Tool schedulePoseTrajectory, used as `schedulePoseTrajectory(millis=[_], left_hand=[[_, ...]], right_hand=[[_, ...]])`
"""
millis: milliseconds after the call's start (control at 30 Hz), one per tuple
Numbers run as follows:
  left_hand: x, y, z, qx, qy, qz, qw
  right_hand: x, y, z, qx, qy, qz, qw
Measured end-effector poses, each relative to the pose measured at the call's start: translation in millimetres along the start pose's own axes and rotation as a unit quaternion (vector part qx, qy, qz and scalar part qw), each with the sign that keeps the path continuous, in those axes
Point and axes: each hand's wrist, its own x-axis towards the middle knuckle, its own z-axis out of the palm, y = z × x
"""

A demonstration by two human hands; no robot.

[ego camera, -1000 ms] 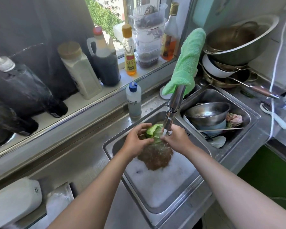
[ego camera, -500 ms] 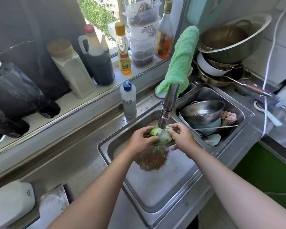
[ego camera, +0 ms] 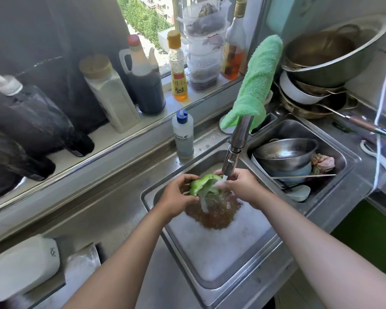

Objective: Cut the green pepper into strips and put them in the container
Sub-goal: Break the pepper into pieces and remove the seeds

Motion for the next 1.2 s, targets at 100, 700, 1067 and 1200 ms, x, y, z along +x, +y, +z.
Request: schedulePoseTrajectory(millis=[100,700,1067,1200], left_hand=[[0,0,4,-0.014,-0.009,0.002,1.000],[29,25,39,-0.065,-0.001,-0.144,0.987],[20,16,18,0.065,0.039,-0.099,0.992],[7,15,16,0.101,0.044,-0.055,0.992]], right_hand=[[-5,8,-2,0.026,0.007,-0.027,0.999],[28,-14,-36,0.047,0.080,0.079,0.993],[53,-72,-65,0.480,-0.048,0.059,0.874],[46,-44,-62,0.326,-0.076,0.051,0.941]])
